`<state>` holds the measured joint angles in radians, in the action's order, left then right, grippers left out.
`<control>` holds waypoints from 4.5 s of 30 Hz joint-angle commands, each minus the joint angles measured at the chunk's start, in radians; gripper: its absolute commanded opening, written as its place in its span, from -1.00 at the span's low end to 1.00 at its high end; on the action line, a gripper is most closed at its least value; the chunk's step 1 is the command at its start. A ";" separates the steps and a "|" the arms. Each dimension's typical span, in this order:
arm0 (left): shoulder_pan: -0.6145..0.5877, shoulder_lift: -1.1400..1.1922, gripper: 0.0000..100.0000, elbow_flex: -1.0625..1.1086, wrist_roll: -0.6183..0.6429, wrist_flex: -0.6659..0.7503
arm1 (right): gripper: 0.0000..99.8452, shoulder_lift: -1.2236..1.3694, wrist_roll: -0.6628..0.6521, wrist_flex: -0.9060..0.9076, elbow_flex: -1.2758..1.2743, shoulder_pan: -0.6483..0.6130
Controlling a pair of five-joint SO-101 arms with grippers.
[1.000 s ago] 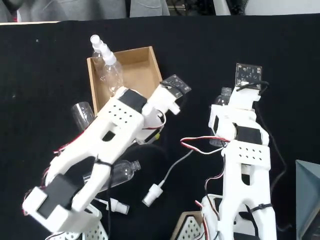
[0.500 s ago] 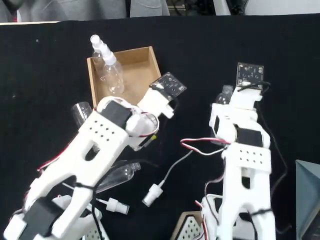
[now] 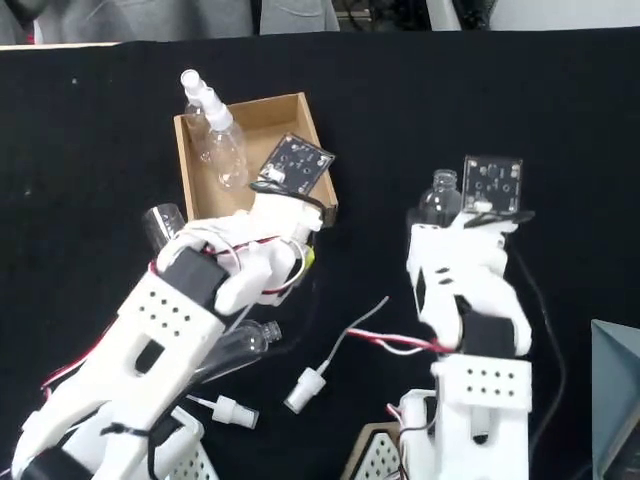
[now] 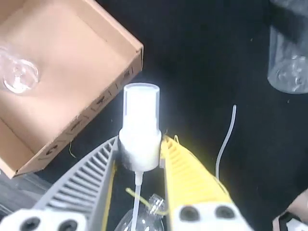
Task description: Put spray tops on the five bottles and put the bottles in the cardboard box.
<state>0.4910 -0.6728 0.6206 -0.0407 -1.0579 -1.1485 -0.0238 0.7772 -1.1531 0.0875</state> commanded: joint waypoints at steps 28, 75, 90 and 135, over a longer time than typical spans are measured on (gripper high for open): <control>-0.157 -0.399 -0.94 0.260 0.126 0.321 | -0.89 -0.473 -0.002 -0.160 -0.308 -0.187; -0.223 -1.151 -0.94 0.886 0.641 0.870 | -0.89 -0.748 -0.003 -0.245 -0.516 -0.238; -0.360 -1.151 -0.94 0.885 0.839 0.945 | -0.90 -0.748 -0.164 -0.198 -0.529 -0.318; -0.507 -1.152 -0.94 0.863 0.974 0.942 | -0.90 -0.753 -0.433 -0.037 -0.529 -0.468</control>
<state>-0.0138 -1.8098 1.5244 0.9214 -0.1358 -1.7960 -0.4473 0.7327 -1.6870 -0.3652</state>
